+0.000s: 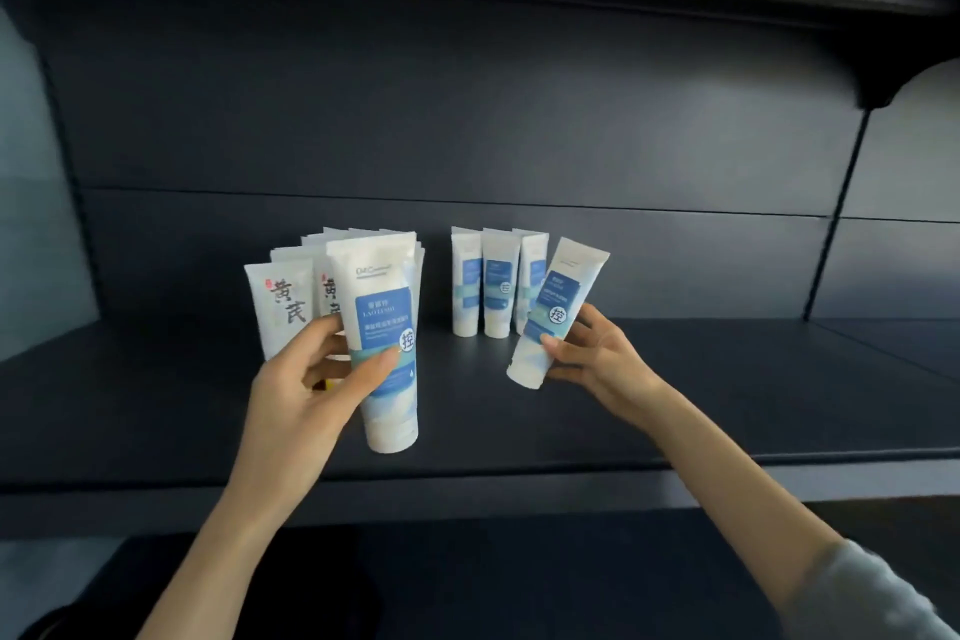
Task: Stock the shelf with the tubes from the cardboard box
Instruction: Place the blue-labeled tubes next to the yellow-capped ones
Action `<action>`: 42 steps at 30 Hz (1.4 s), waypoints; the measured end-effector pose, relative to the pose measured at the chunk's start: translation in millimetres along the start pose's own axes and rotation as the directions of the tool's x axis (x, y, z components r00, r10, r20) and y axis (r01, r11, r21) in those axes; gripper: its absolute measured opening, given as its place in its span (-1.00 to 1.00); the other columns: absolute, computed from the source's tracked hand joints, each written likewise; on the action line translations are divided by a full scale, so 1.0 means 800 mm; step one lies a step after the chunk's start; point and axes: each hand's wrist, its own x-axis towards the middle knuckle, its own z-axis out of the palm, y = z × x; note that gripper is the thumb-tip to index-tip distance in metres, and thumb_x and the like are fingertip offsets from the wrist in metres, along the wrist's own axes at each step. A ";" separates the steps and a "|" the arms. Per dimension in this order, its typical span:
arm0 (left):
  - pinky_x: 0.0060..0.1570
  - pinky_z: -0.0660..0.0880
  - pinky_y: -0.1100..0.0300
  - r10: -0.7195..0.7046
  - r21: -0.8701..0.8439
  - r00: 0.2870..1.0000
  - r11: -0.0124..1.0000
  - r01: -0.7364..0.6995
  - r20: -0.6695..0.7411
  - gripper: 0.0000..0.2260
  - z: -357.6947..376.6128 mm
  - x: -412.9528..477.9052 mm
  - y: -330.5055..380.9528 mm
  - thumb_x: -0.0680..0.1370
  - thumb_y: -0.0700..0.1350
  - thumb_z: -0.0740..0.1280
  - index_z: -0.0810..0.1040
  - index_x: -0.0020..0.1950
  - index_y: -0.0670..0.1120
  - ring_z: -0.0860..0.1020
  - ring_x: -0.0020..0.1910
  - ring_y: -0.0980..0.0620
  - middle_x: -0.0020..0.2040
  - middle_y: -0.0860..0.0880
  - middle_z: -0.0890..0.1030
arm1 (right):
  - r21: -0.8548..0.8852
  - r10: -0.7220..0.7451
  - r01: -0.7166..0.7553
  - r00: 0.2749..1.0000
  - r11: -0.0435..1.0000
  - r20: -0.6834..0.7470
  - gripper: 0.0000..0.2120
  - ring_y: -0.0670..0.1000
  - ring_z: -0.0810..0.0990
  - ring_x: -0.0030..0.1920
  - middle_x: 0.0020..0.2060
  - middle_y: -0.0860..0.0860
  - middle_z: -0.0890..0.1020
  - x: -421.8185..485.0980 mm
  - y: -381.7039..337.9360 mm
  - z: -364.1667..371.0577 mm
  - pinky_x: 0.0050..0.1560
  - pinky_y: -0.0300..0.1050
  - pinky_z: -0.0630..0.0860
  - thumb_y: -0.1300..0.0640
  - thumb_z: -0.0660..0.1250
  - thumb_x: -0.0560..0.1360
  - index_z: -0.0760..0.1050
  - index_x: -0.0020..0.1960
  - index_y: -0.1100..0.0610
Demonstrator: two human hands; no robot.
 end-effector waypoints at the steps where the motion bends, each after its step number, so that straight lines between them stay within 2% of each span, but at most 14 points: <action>1: -0.17 0.55 0.30 0.001 0.011 1.000 1.000 -0.001 -0.004 -0.78 0.000 0.003 0.001 0.35 0.01 0.51 0.62 -0.03 0.10 0.62 -0.15 0.14 -0.07 0.09 0.67 | -0.031 0.001 -0.001 1.000 1.000 0.010 -0.56 0.11 0.62 0.12 0.19 0.12 0.59 0.015 0.002 0.002 -0.03 0.02 0.61 0.32 0.35 0.47 0.37 0.31 0.15; 6: -0.17 0.55 0.29 0.007 0.028 1.000 1.000 -0.007 -0.021 -0.74 0.008 0.019 0.002 0.34 0.04 0.44 0.61 0.01 0.07 0.61 -0.12 0.13 -0.06 0.10 0.67 | -0.214 0.040 -0.033 0.999 0.976 0.032 -0.55 0.06 0.60 0.10 0.14 0.07 0.59 0.085 0.016 0.022 -0.02 -0.04 0.62 0.34 0.37 0.47 0.37 0.30 0.10; 8: -0.17 0.55 0.31 0.014 0.015 1.000 1.000 -0.014 -0.024 -0.73 0.012 0.025 0.003 0.34 0.04 0.42 0.60 0.02 0.06 0.62 -0.11 0.13 -0.06 0.12 0.67 | -0.263 0.057 -0.048 0.998 0.964 0.025 -0.54 0.01 0.58 0.09 0.15 0.06 0.57 0.107 0.026 0.032 -0.12 -0.17 0.60 0.34 0.37 0.47 0.36 0.32 0.11; 10: -0.19 0.59 0.23 0.015 0.002 1.000 1.000 -0.015 -0.020 -0.72 0.016 0.030 0.005 0.33 0.07 0.41 0.59 0.02 0.09 0.63 -0.08 0.14 -0.05 0.15 0.66 | -0.320 0.060 -0.048 0.998 0.946 0.027 -0.52 0.02 0.55 0.12 0.18 0.07 0.54 0.125 0.037 0.040 -0.21 -0.27 0.55 0.35 0.36 0.48 0.33 0.34 0.14; 13: -0.19 0.61 0.17 0.022 -0.010 0.999 1.000 -0.022 -0.025 -0.65 0.019 0.035 0.005 0.30 0.12 0.41 0.58 0.04 0.07 0.63 -0.05 0.14 -0.03 0.17 0.66 | -0.391 0.057 -0.051 0.998 0.919 0.004 -0.52 0.06 0.49 0.22 0.20 0.04 0.50 0.145 0.052 0.045 -0.07 -0.16 0.57 0.33 0.35 0.49 0.30 0.35 0.13; 18: -0.22 0.52 0.40 0.038 -0.025 0.999 0.999 -0.039 -0.029 -0.67 0.020 0.039 0.001 0.32 0.04 0.41 0.56 0.05 0.03 0.61 -0.03 0.19 -0.03 0.19 0.65 | -0.472 0.031 -0.035 0.999 0.881 -0.016 -0.55 0.05 0.45 0.26 0.26 0.07 0.48 0.160 0.062 0.046 0.06 -0.12 0.52 0.31 0.34 0.50 0.30 0.34 0.16; 22: -0.24 0.51 0.42 0.054 -0.039 0.998 0.998 -0.055 -0.027 -0.70 0.022 0.038 0.001 0.33 0.01 0.41 0.57 0.04 0.03 0.61 -0.05 0.20 -0.04 0.18 0.66 | -0.528 0.003 -0.028 0.999 0.849 -0.048 -0.57 0.10 0.48 0.27 0.27 0.10 0.50 0.165 0.064 0.043 0.21 0.03 0.51 0.27 0.37 0.49 0.35 0.32 0.20; 25: -0.24 0.53 0.40 0.062 -0.053 0.998 0.997 -0.063 -0.009 -0.68 0.027 0.037 0.002 0.33 0.01 0.41 0.58 0.06 -0.01 0.62 -0.05 0.18 -0.04 0.15 0.66 | -0.559 -0.011 -0.034 0.997 0.829 -0.077 -0.60 0.12 0.51 0.24 0.24 0.12 0.54 0.166 0.062 0.039 0.22 0.10 0.50 0.27 0.39 0.48 0.41 0.29 0.23; 29: -0.22 0.51 0.44 0.082 -0.056 0.997 0.995 -0.081 0.008 -0.66 0.041 0.036 0.006 0.33 0.00 0.40 0.56 0.08 -0.02 0.61 -0.02 0.22 -0.01 0.20 0.65 | -0.544 0.000 -0.077 0.990 0.836 -0.140 -0.70 0.04 0.55 0.08 0.18 0.12 0.56 0.156 0.056 0.033 -0.03 -0.15 0.56 0.30 0.34 0.49 0.46 0.21 0.20; 31: -0.21 0.50 0.45 0.095 -0.062 0.995 0.994 -0.093 0.023 -0.66 0.050 0.038 0.009 0.34 0.02 0.39 0.55 0.09 0.00 0.60 -0.03 0.25 -0.01 0.23 0.65 | -0.545 -0.012 -0.094 0.982 0.833 -0.188 -0.69 0.01 0.53 0.06 0.18 0.06 0.53 0.144 0.047 0.029 -0.08 -0.19 0.53 0.33 0.26 0.51 0.46 0.24 0.15; 35: -0.15 0.55 0.30 0.083 -0.052 0.997 0.995 -0.082 0.008 -0.64 0.071 0.042 0.006 0.35 0.06 0.39 0.52 0.12 0.02 0.60 0.01 0.19 0.00 0.15 0.64 | -0.515 -0.051 -0.061 0.979 0.855 -0.199 -0.65 0.04 0.52 0.10 0.21 0.01 0.50 0.106 0.019 0.022 0.06 -0.07 0.53 0.36 0.13 0.54 0.47 0.25 0.11; 37: -0.18 0.55 0.33 0.081 -0.066 0.997 0.994 -0.081 -0.003 -0.65 0.081 0.045 0.003 0.36 0.05 0.40 0.52 0.10 0.01 0.60 0.00 0.21 -0.01 0.15 0.65 | -0.458 -0.097 0.011 0.982 0.889 -0.163 -0.71 0.09 0.53 0.17 0.21 0.03 0.52 0.081 0.005 0.023 0.12 -0.02 0.54 0.33 0.13 0.57 0.48 0.22 0.13; 40: -0.23 0.50 0.45 0.076 -0.076 0.997 0.994 -0.077 -0.008 -0.72 0.093 0.048 0.000 0.35 0.05 0.40 0.50 0.03 0.08 0.59 -0.03 0.29 -0.06 0.26 0.64 | -0.349 -0.185 0.130 0.975 0.928 -0.127 -0.78 0.05 0.53 0.20 0.19 0.02 0.55 0.038 -0.012 0.029 0.19 0.02 0.54 0.15 0.11 0.64 0.45 0.23 0.10; 42: -0.24 0.52 0.41 0.066 -0.080 0.998 0.995 -0.067 -0.014 -0.75 0.099 0.051 -0.003 0.35 0.05 0.40 0.49 -0.01 0.13 0.59 -0.04 0.30 -0.07 0.32 0.62 | -0.323 -0.238 0.202 0.968 0.925 -0.075 -0.72 -0.08 0.53 0.19 0.17 -0.09 0.56 0.010 -0.021 0.032 0.21 -0.05 0.52 0.00 0.09 0.64 0.40 0.29 0.00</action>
